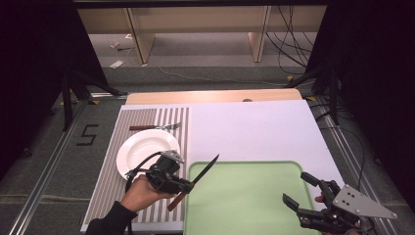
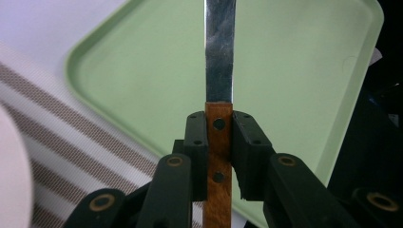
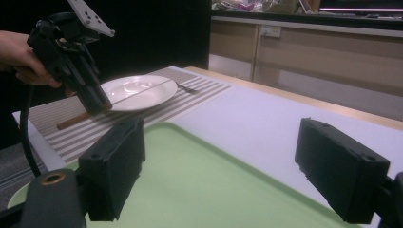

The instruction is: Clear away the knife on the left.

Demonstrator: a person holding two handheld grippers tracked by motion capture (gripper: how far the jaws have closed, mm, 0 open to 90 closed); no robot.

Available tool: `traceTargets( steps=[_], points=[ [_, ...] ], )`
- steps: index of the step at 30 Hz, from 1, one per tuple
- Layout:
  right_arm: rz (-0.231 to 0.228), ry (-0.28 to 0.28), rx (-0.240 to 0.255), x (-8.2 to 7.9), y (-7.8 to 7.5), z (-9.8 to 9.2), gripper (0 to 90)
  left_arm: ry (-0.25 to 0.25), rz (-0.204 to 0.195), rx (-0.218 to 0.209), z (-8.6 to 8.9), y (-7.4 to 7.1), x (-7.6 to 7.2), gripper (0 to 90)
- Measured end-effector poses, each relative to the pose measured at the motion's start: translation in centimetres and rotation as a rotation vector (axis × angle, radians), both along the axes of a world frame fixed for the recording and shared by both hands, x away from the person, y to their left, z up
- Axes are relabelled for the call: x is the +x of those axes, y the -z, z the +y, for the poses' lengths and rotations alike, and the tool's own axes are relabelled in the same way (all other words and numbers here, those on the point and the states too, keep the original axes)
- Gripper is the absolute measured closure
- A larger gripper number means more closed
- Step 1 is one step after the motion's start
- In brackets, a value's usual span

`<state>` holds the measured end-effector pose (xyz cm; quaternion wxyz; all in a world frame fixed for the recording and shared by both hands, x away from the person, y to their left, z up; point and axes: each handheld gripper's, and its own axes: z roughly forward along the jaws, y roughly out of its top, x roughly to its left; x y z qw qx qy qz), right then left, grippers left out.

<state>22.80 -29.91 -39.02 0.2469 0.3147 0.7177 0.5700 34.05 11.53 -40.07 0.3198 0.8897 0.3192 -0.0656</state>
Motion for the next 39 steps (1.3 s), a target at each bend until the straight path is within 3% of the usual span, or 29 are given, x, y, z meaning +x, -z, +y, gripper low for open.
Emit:
traceTargets(
  steps=[4,12,19,26,30,35,39],
  points=[
    [-0.003,-0.002,0.003,0.0,0.0,0.0,18.2,0.026,0.041,0.015,-1.8,0.3,-0.4,77.0],
    [-0.003,-0.005,-0.001,-0.1,0.0,0.1,18.2,0.062,0.054,0.019,-3.7,0.7,-0.8,77.0],
    [0.000,-0.003,0.006,-0.1,0.0,0.0,18.2,0.082,0.092,0.039,-5.5,2.3,-1.2,77.0],
    [-0.001,-0.005,-0.001,-0.1,0.1,0.2,18.2,0.077,0.136,0.042,-6.1,3.2,-1.2,77.0],
    [-0.010,-0.006,-0.006,-0.2,0.0,0.2,18.2,0.054,0.168,0.014,-6.0,3.4,-1.2,77.0],
    [-0.010,-0.004,-0.004,-0.3,0.0,0.1,18.2,0.045,0.185,0.072,-6.2,4.5,-1.1,77.1],
    [-0.011,-0.006,-0.006,-0.2,0.0,0.1,18.2,0.038,0.201,0.094,-6.3,4.9,-1.0,77.1]
  ],
)
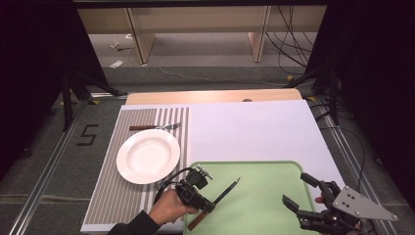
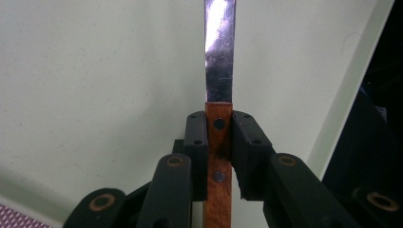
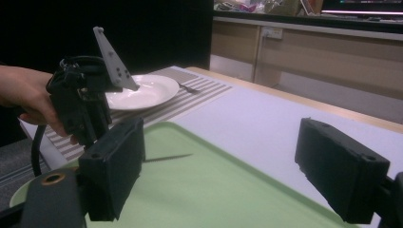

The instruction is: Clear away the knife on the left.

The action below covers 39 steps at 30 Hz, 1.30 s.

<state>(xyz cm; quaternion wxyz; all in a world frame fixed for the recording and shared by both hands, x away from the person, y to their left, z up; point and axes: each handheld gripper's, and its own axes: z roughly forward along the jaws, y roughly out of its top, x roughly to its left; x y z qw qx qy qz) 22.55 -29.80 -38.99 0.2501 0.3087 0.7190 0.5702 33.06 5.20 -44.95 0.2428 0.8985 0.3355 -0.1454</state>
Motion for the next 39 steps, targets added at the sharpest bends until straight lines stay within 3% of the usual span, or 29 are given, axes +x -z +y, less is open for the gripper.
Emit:
traceTargets(
  steps=[1,7,13,19,22,23,26,27,28,29,30,32,33,36,39],
  points=[
    [0.000,0.000,-0.001,0.0,0.0,0.0,18.2,0.002,0.003,0.028,-0.2,0.3,-0.1,77.1],
    [0.002,-0.003,-0.005,0.0,0.0,0.0,18.4,0.010,0.011,0.030,-0.5,0.6,-0.2,77.0],
    [-0.001,-0.006,-0.004,0.0,0.0,0.1,18.4,0.016,0.028,0.058,-0.8,1.4,0.0,76.9],
    [-0.005,-0.007,-0.007,-0.1,0.0,0.1,18.5,0.021,-0.010,0.052,-0.7,1.6,-0.2,75.6],
    [-0.005,-0.007,-0.007,0.0,0.0,0.1,18.5,0.029,-0.037,0.037,-0.8,1.4,-0.2,64.5],
    [-0.003,-0.007,-0.009,-0.1,0.0,0.1,18.5,0.058,-0.110,-0.047,-0.5,0.5,-0.2,60.7],
    [-0.002,-0.007,-0.009,0.0,0.0,0.0,18.6,0.019,-0.228,-0.192,0.3,-1.5,-0.1,48.1],
    [-0.001,-0.007,-0.009,0.0,0.0,0.0,18.6,0.016,-0.258,-0.221,0.5,-1.9,-0.2,44.3],
    [-0.001,-0.007,-0.008,0.0,0.0,0.0,18.6,0.020,-0.294,-0.221,0.5,-2.3,-0.4,40.1],
    [-0.001,-0.007,-0.006,0.0,0.0,0.0,18.6,0.020,-0.294,-0.221,0.5,-2.3,-0.4,34.5],
    [0.000,-0.007,-0.007,0.0,0.0,0.0,18.6,0.040,-0.375,-0.182,0.2,-2.6,-1.1,30.7],
    [0.000,-0.006,-0.011,0.0,0.0,0.1,18.6,0.056,-0.384,-0.170,-0.1,-2.6,-1.4,33.1],
    [0.000,-0.006,-0.012,0.0,0.0,0.1,18.7,0.083,-0.385,-0.189,-0.5,-2.6,-1.8,34.3],
    [0.004,-0.009,-0.023,-0.1,0.0,0.1,18.7,0.123,-0.413,-0.190,-1.0,-2.6,-2.0,42.5],
    [0.008,-0.010,-0.021,0.0,0.0,0.1,18.7,0.137,-0.413,-0.184,-1.4,-2.3,-2.0,58.5]
  ],
)
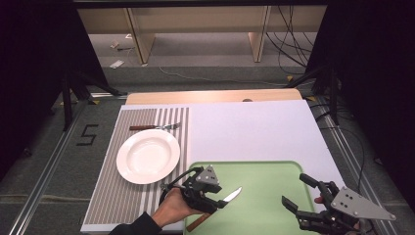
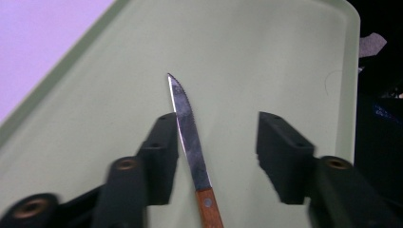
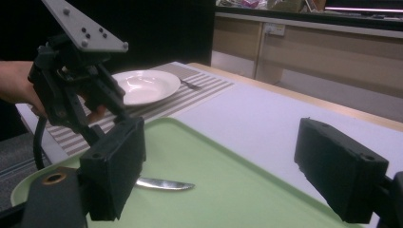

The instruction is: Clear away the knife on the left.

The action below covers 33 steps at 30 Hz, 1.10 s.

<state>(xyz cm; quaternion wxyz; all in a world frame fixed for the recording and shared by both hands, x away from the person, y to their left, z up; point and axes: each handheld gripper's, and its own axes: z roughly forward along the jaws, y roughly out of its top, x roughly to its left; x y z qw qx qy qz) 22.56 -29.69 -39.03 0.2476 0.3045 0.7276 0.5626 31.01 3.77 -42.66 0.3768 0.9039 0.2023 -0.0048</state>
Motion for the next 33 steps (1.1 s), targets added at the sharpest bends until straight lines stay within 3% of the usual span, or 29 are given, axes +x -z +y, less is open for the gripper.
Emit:
traceTargets(
  steps=[2,5,11,12,13,15,18,20,26,33],
  points=[
    [0.002,0.001,0.000,0.0,0.0,0.0,18.6,0.045,0.007,0.061,-0.8,0.7,-0.1,67.0],
    [-0.001,-0.001,0.003,0.0,0.0,0.0,18.7,0.066,0.022,0.097,-1.4,1.4,0.0,75.5],
    [-0.003,-0.004,0.002,0.0,0.0,0.2,18.7,0.104,0.030,0.111,-2.1,2.4,-0.2,89.5],
    [-0.003,-0.004,0.002,0.0,0.0,0.2,18.7,0.104,0.030,0.111,-2.1,2.4,-0.2,89.6],
    [-0.002,-0.005,-0.003,-0.1,0.0,0.2,18.7,0.124,0.039,0.149,-2.4,3.0,-0.4,89.6],
    [-0.004,-0.006,0.002,-0.1,0.0,0.2,18.7,0.135,0.052,0.167,-2.5,3.4,-0.4,89.7],
    [-0.004,-0.006,0.003,-0.1,0.0,0.1,18.7,0.131,0.059,0.187,-2.6,3.6,-0.5,89.7],
    [-0.002,-0.006,0.002,-0.1,0.0,0.1,18.7,0.121,0.069,0.224,-2.6,4.1,-0.5,89.7],
    [-0.003,-0.007,0.002,-0.1,0.0,0.1,18.7,0.080,0.073,0.229,-2.1,4.1,-0.1,89.7],
    [-0.001,-0.009,0.004,-0.2,0.0,0.1,18.7,0.068,0.061,0.243,-1.7,4.0,0.2,89.7]
  ],
)
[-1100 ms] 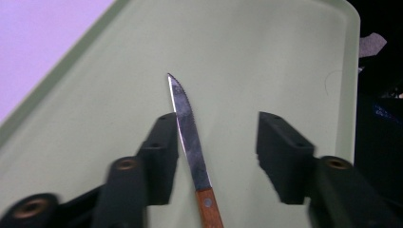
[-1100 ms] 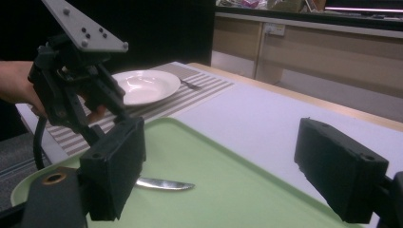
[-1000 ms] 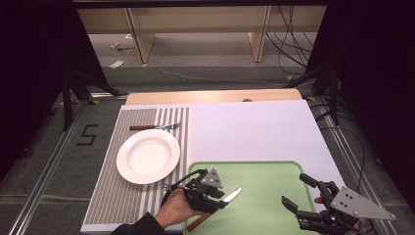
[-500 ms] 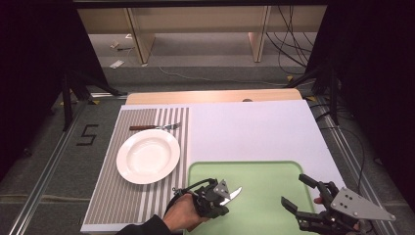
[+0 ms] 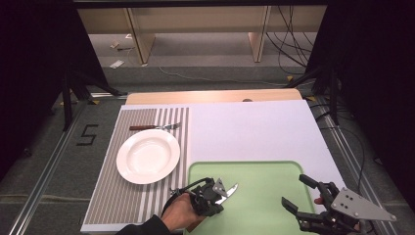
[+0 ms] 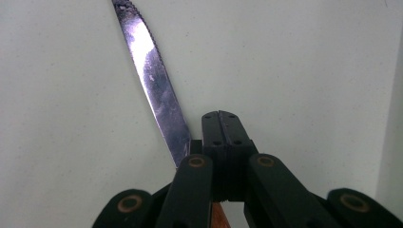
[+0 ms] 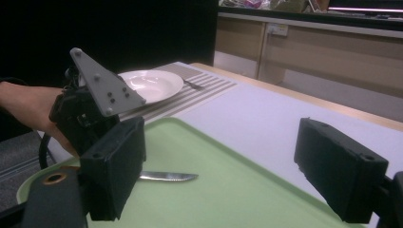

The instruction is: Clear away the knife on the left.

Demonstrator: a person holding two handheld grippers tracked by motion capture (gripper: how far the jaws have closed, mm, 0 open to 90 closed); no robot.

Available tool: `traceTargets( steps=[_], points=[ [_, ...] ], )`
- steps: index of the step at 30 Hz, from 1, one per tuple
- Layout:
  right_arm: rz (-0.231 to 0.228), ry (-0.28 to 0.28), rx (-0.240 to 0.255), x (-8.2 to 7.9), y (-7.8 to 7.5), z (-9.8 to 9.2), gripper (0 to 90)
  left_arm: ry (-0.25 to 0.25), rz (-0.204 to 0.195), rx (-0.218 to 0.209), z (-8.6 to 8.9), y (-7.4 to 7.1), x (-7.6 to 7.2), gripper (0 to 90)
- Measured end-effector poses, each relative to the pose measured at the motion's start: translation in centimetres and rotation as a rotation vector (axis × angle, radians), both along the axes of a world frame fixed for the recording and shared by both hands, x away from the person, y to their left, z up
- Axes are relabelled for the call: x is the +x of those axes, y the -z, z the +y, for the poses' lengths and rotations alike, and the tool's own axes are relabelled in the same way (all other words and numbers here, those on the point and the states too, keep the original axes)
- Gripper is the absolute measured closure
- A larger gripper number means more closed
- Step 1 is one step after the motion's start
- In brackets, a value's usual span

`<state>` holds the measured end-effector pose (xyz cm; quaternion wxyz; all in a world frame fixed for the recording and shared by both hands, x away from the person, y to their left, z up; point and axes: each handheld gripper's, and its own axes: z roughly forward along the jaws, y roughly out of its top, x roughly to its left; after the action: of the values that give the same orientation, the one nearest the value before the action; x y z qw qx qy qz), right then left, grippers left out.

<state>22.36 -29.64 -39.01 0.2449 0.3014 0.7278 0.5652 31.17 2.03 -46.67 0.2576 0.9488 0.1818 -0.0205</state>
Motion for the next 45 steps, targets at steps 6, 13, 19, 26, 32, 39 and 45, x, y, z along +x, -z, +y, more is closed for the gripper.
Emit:
traceTargets(
  steps=[6,13,19,26,32,39,45],
  points=[
    [-0.001,0.001,0.004,0.0,0.0,0.0,18.8,-0.044,0.006,0.006,0.8,0.0,0.7,89.7],
    [0.000,0.000,-0.001,0.0,0.0,0.0,18.7,-0.101,0.014,0.037,1.8,-0.2,1.3,89.7],
    [-0.004,-0.001,-0.001,0.0,0.1,0.1,18.7,-0.115,0.015,0.054,2.0,-0.3,1.3,89.7],
    [-0.006,-0.001,-0.012,-0.1,0.0,0.1,18.7,-0.143,0.021,0.077,2.8,-0.4,1.5,89.7],
    [-0.006,-0.003,-0.011,-0.1,0.0,0.1,18.7,-0.155,0.023,0.097,3.3,-0.5,1.6,89.7],
    [-0.003,-0.004,-0.014,-0.1,0.1,0.1,18.7,-0.164,0.030,0.105,3.8,-0.5,1.7,89.7],
    [-0.001,-0.007,-0.015,-0.1,0.1,0.1,18.7,-0.163,0.034,0.117,4.0,-0.5,1.6,89.7]
  ],
)
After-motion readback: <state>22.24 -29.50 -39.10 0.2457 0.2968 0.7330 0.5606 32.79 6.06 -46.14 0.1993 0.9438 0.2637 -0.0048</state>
